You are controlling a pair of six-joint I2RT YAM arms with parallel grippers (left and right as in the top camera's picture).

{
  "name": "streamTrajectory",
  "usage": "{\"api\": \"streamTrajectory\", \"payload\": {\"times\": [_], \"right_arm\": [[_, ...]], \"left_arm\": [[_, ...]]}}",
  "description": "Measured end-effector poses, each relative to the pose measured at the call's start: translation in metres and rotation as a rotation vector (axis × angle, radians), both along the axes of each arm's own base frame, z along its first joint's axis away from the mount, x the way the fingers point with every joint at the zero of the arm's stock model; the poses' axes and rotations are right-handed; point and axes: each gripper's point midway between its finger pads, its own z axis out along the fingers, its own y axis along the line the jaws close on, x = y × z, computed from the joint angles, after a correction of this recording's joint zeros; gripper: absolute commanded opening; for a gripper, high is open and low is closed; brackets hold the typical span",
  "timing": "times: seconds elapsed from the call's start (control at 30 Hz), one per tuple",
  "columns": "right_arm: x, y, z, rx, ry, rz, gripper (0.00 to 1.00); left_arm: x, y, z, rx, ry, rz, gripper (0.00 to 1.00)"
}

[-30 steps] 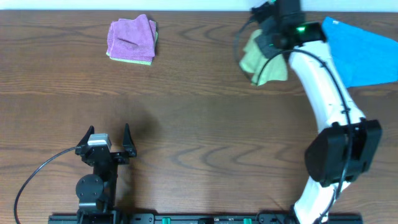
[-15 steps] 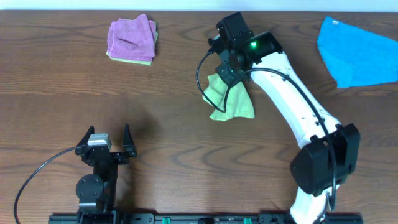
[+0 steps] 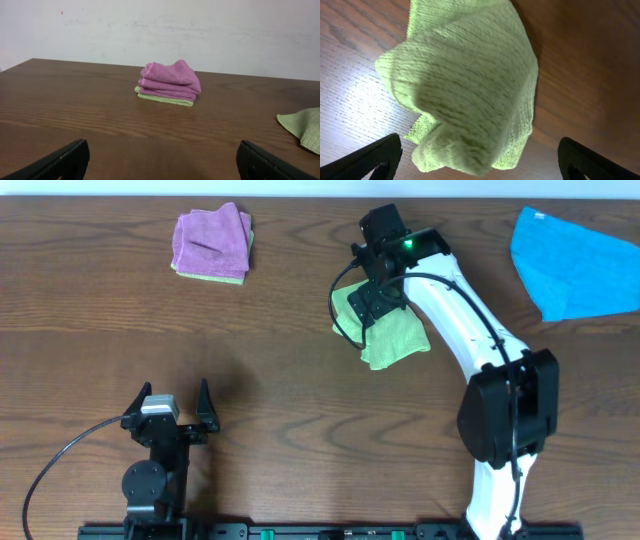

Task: Fold the cloth
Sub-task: 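Carry the green cloth toward table center and lower it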

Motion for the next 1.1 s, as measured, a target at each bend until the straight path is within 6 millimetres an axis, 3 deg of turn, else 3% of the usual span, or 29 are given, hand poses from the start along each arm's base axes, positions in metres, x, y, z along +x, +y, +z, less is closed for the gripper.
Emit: {"api": "streamTrajectory", "payload": {"times": [0.23,0.33,0.43,0.47,0.5,0.53,0.57,0.6,0.77,0.87,0.93,1.1], "right_arm": [[-0.032,-0.029,-0.006,-0.016,0.157,-0.119,0.99],[-0.037,-0.022,-0.011,0.04,0.19,-0.115,0.99],[-0.035,-0.007,-0.029,0.11,0.182,-0.094,0.97],[-0.036,-0.003,-0.037,0.133,0.186,-0.084,0.92],[-0.037,0.001,-0.042,0.153,0.192,-0.073,0.79],[-0.037,0.004,-0.047,0.172,0.191,-0.062,0.65],[-0.035,0.009,-0.052,0.2,0.182,-0.055,0.45],[-0.035,0.011,-0.054,0.211,0.178,-0.044,0.33],[-0.017,0.015,-0.059,0.25,0.106,-0.036,0.17],[-0.001,-0.004,-0.058,0.199,0.041,-0.078,0.1],[0.016,-0.03,-0.056,0.129,-0.028,-0.159,0.01],[0.047,-0.097,-0.046,0.001,-0.181,-0.401,0.01]], "left_arm": [[0.0,0.0,0.0,0.0,0.0,0.0,0.95],[0.0,0.0,0.0,0.0,0.0,0.0,0.95],[0.0,0.0,0.0,0.0,0.0,0.0,0.95],[0.0,0.0,0.0,0.0,0.0,0.0,0.95],[0.0,0.0,0.0,0.0,0.0,0.0,0.95],[0.0,0.0,0.0,0.0,0.0,0.0,0.95],[0.0,0.0,0.0,0.0,0.0,0.0,0.95],[0.0,0.0,0.0,0.0,0.0,0.0,0.95],[0.0,0.0,0.0,0.0,0.0,0.0,0.95],[0.0,0.0,0.0,0.0,0.0,0.0,0.95],[0.0,0.0,0.0,0.0,0.0,0.0,0.95],[0.0,0.0,0.0,0.0,0.0,0.0,0.95]]}}
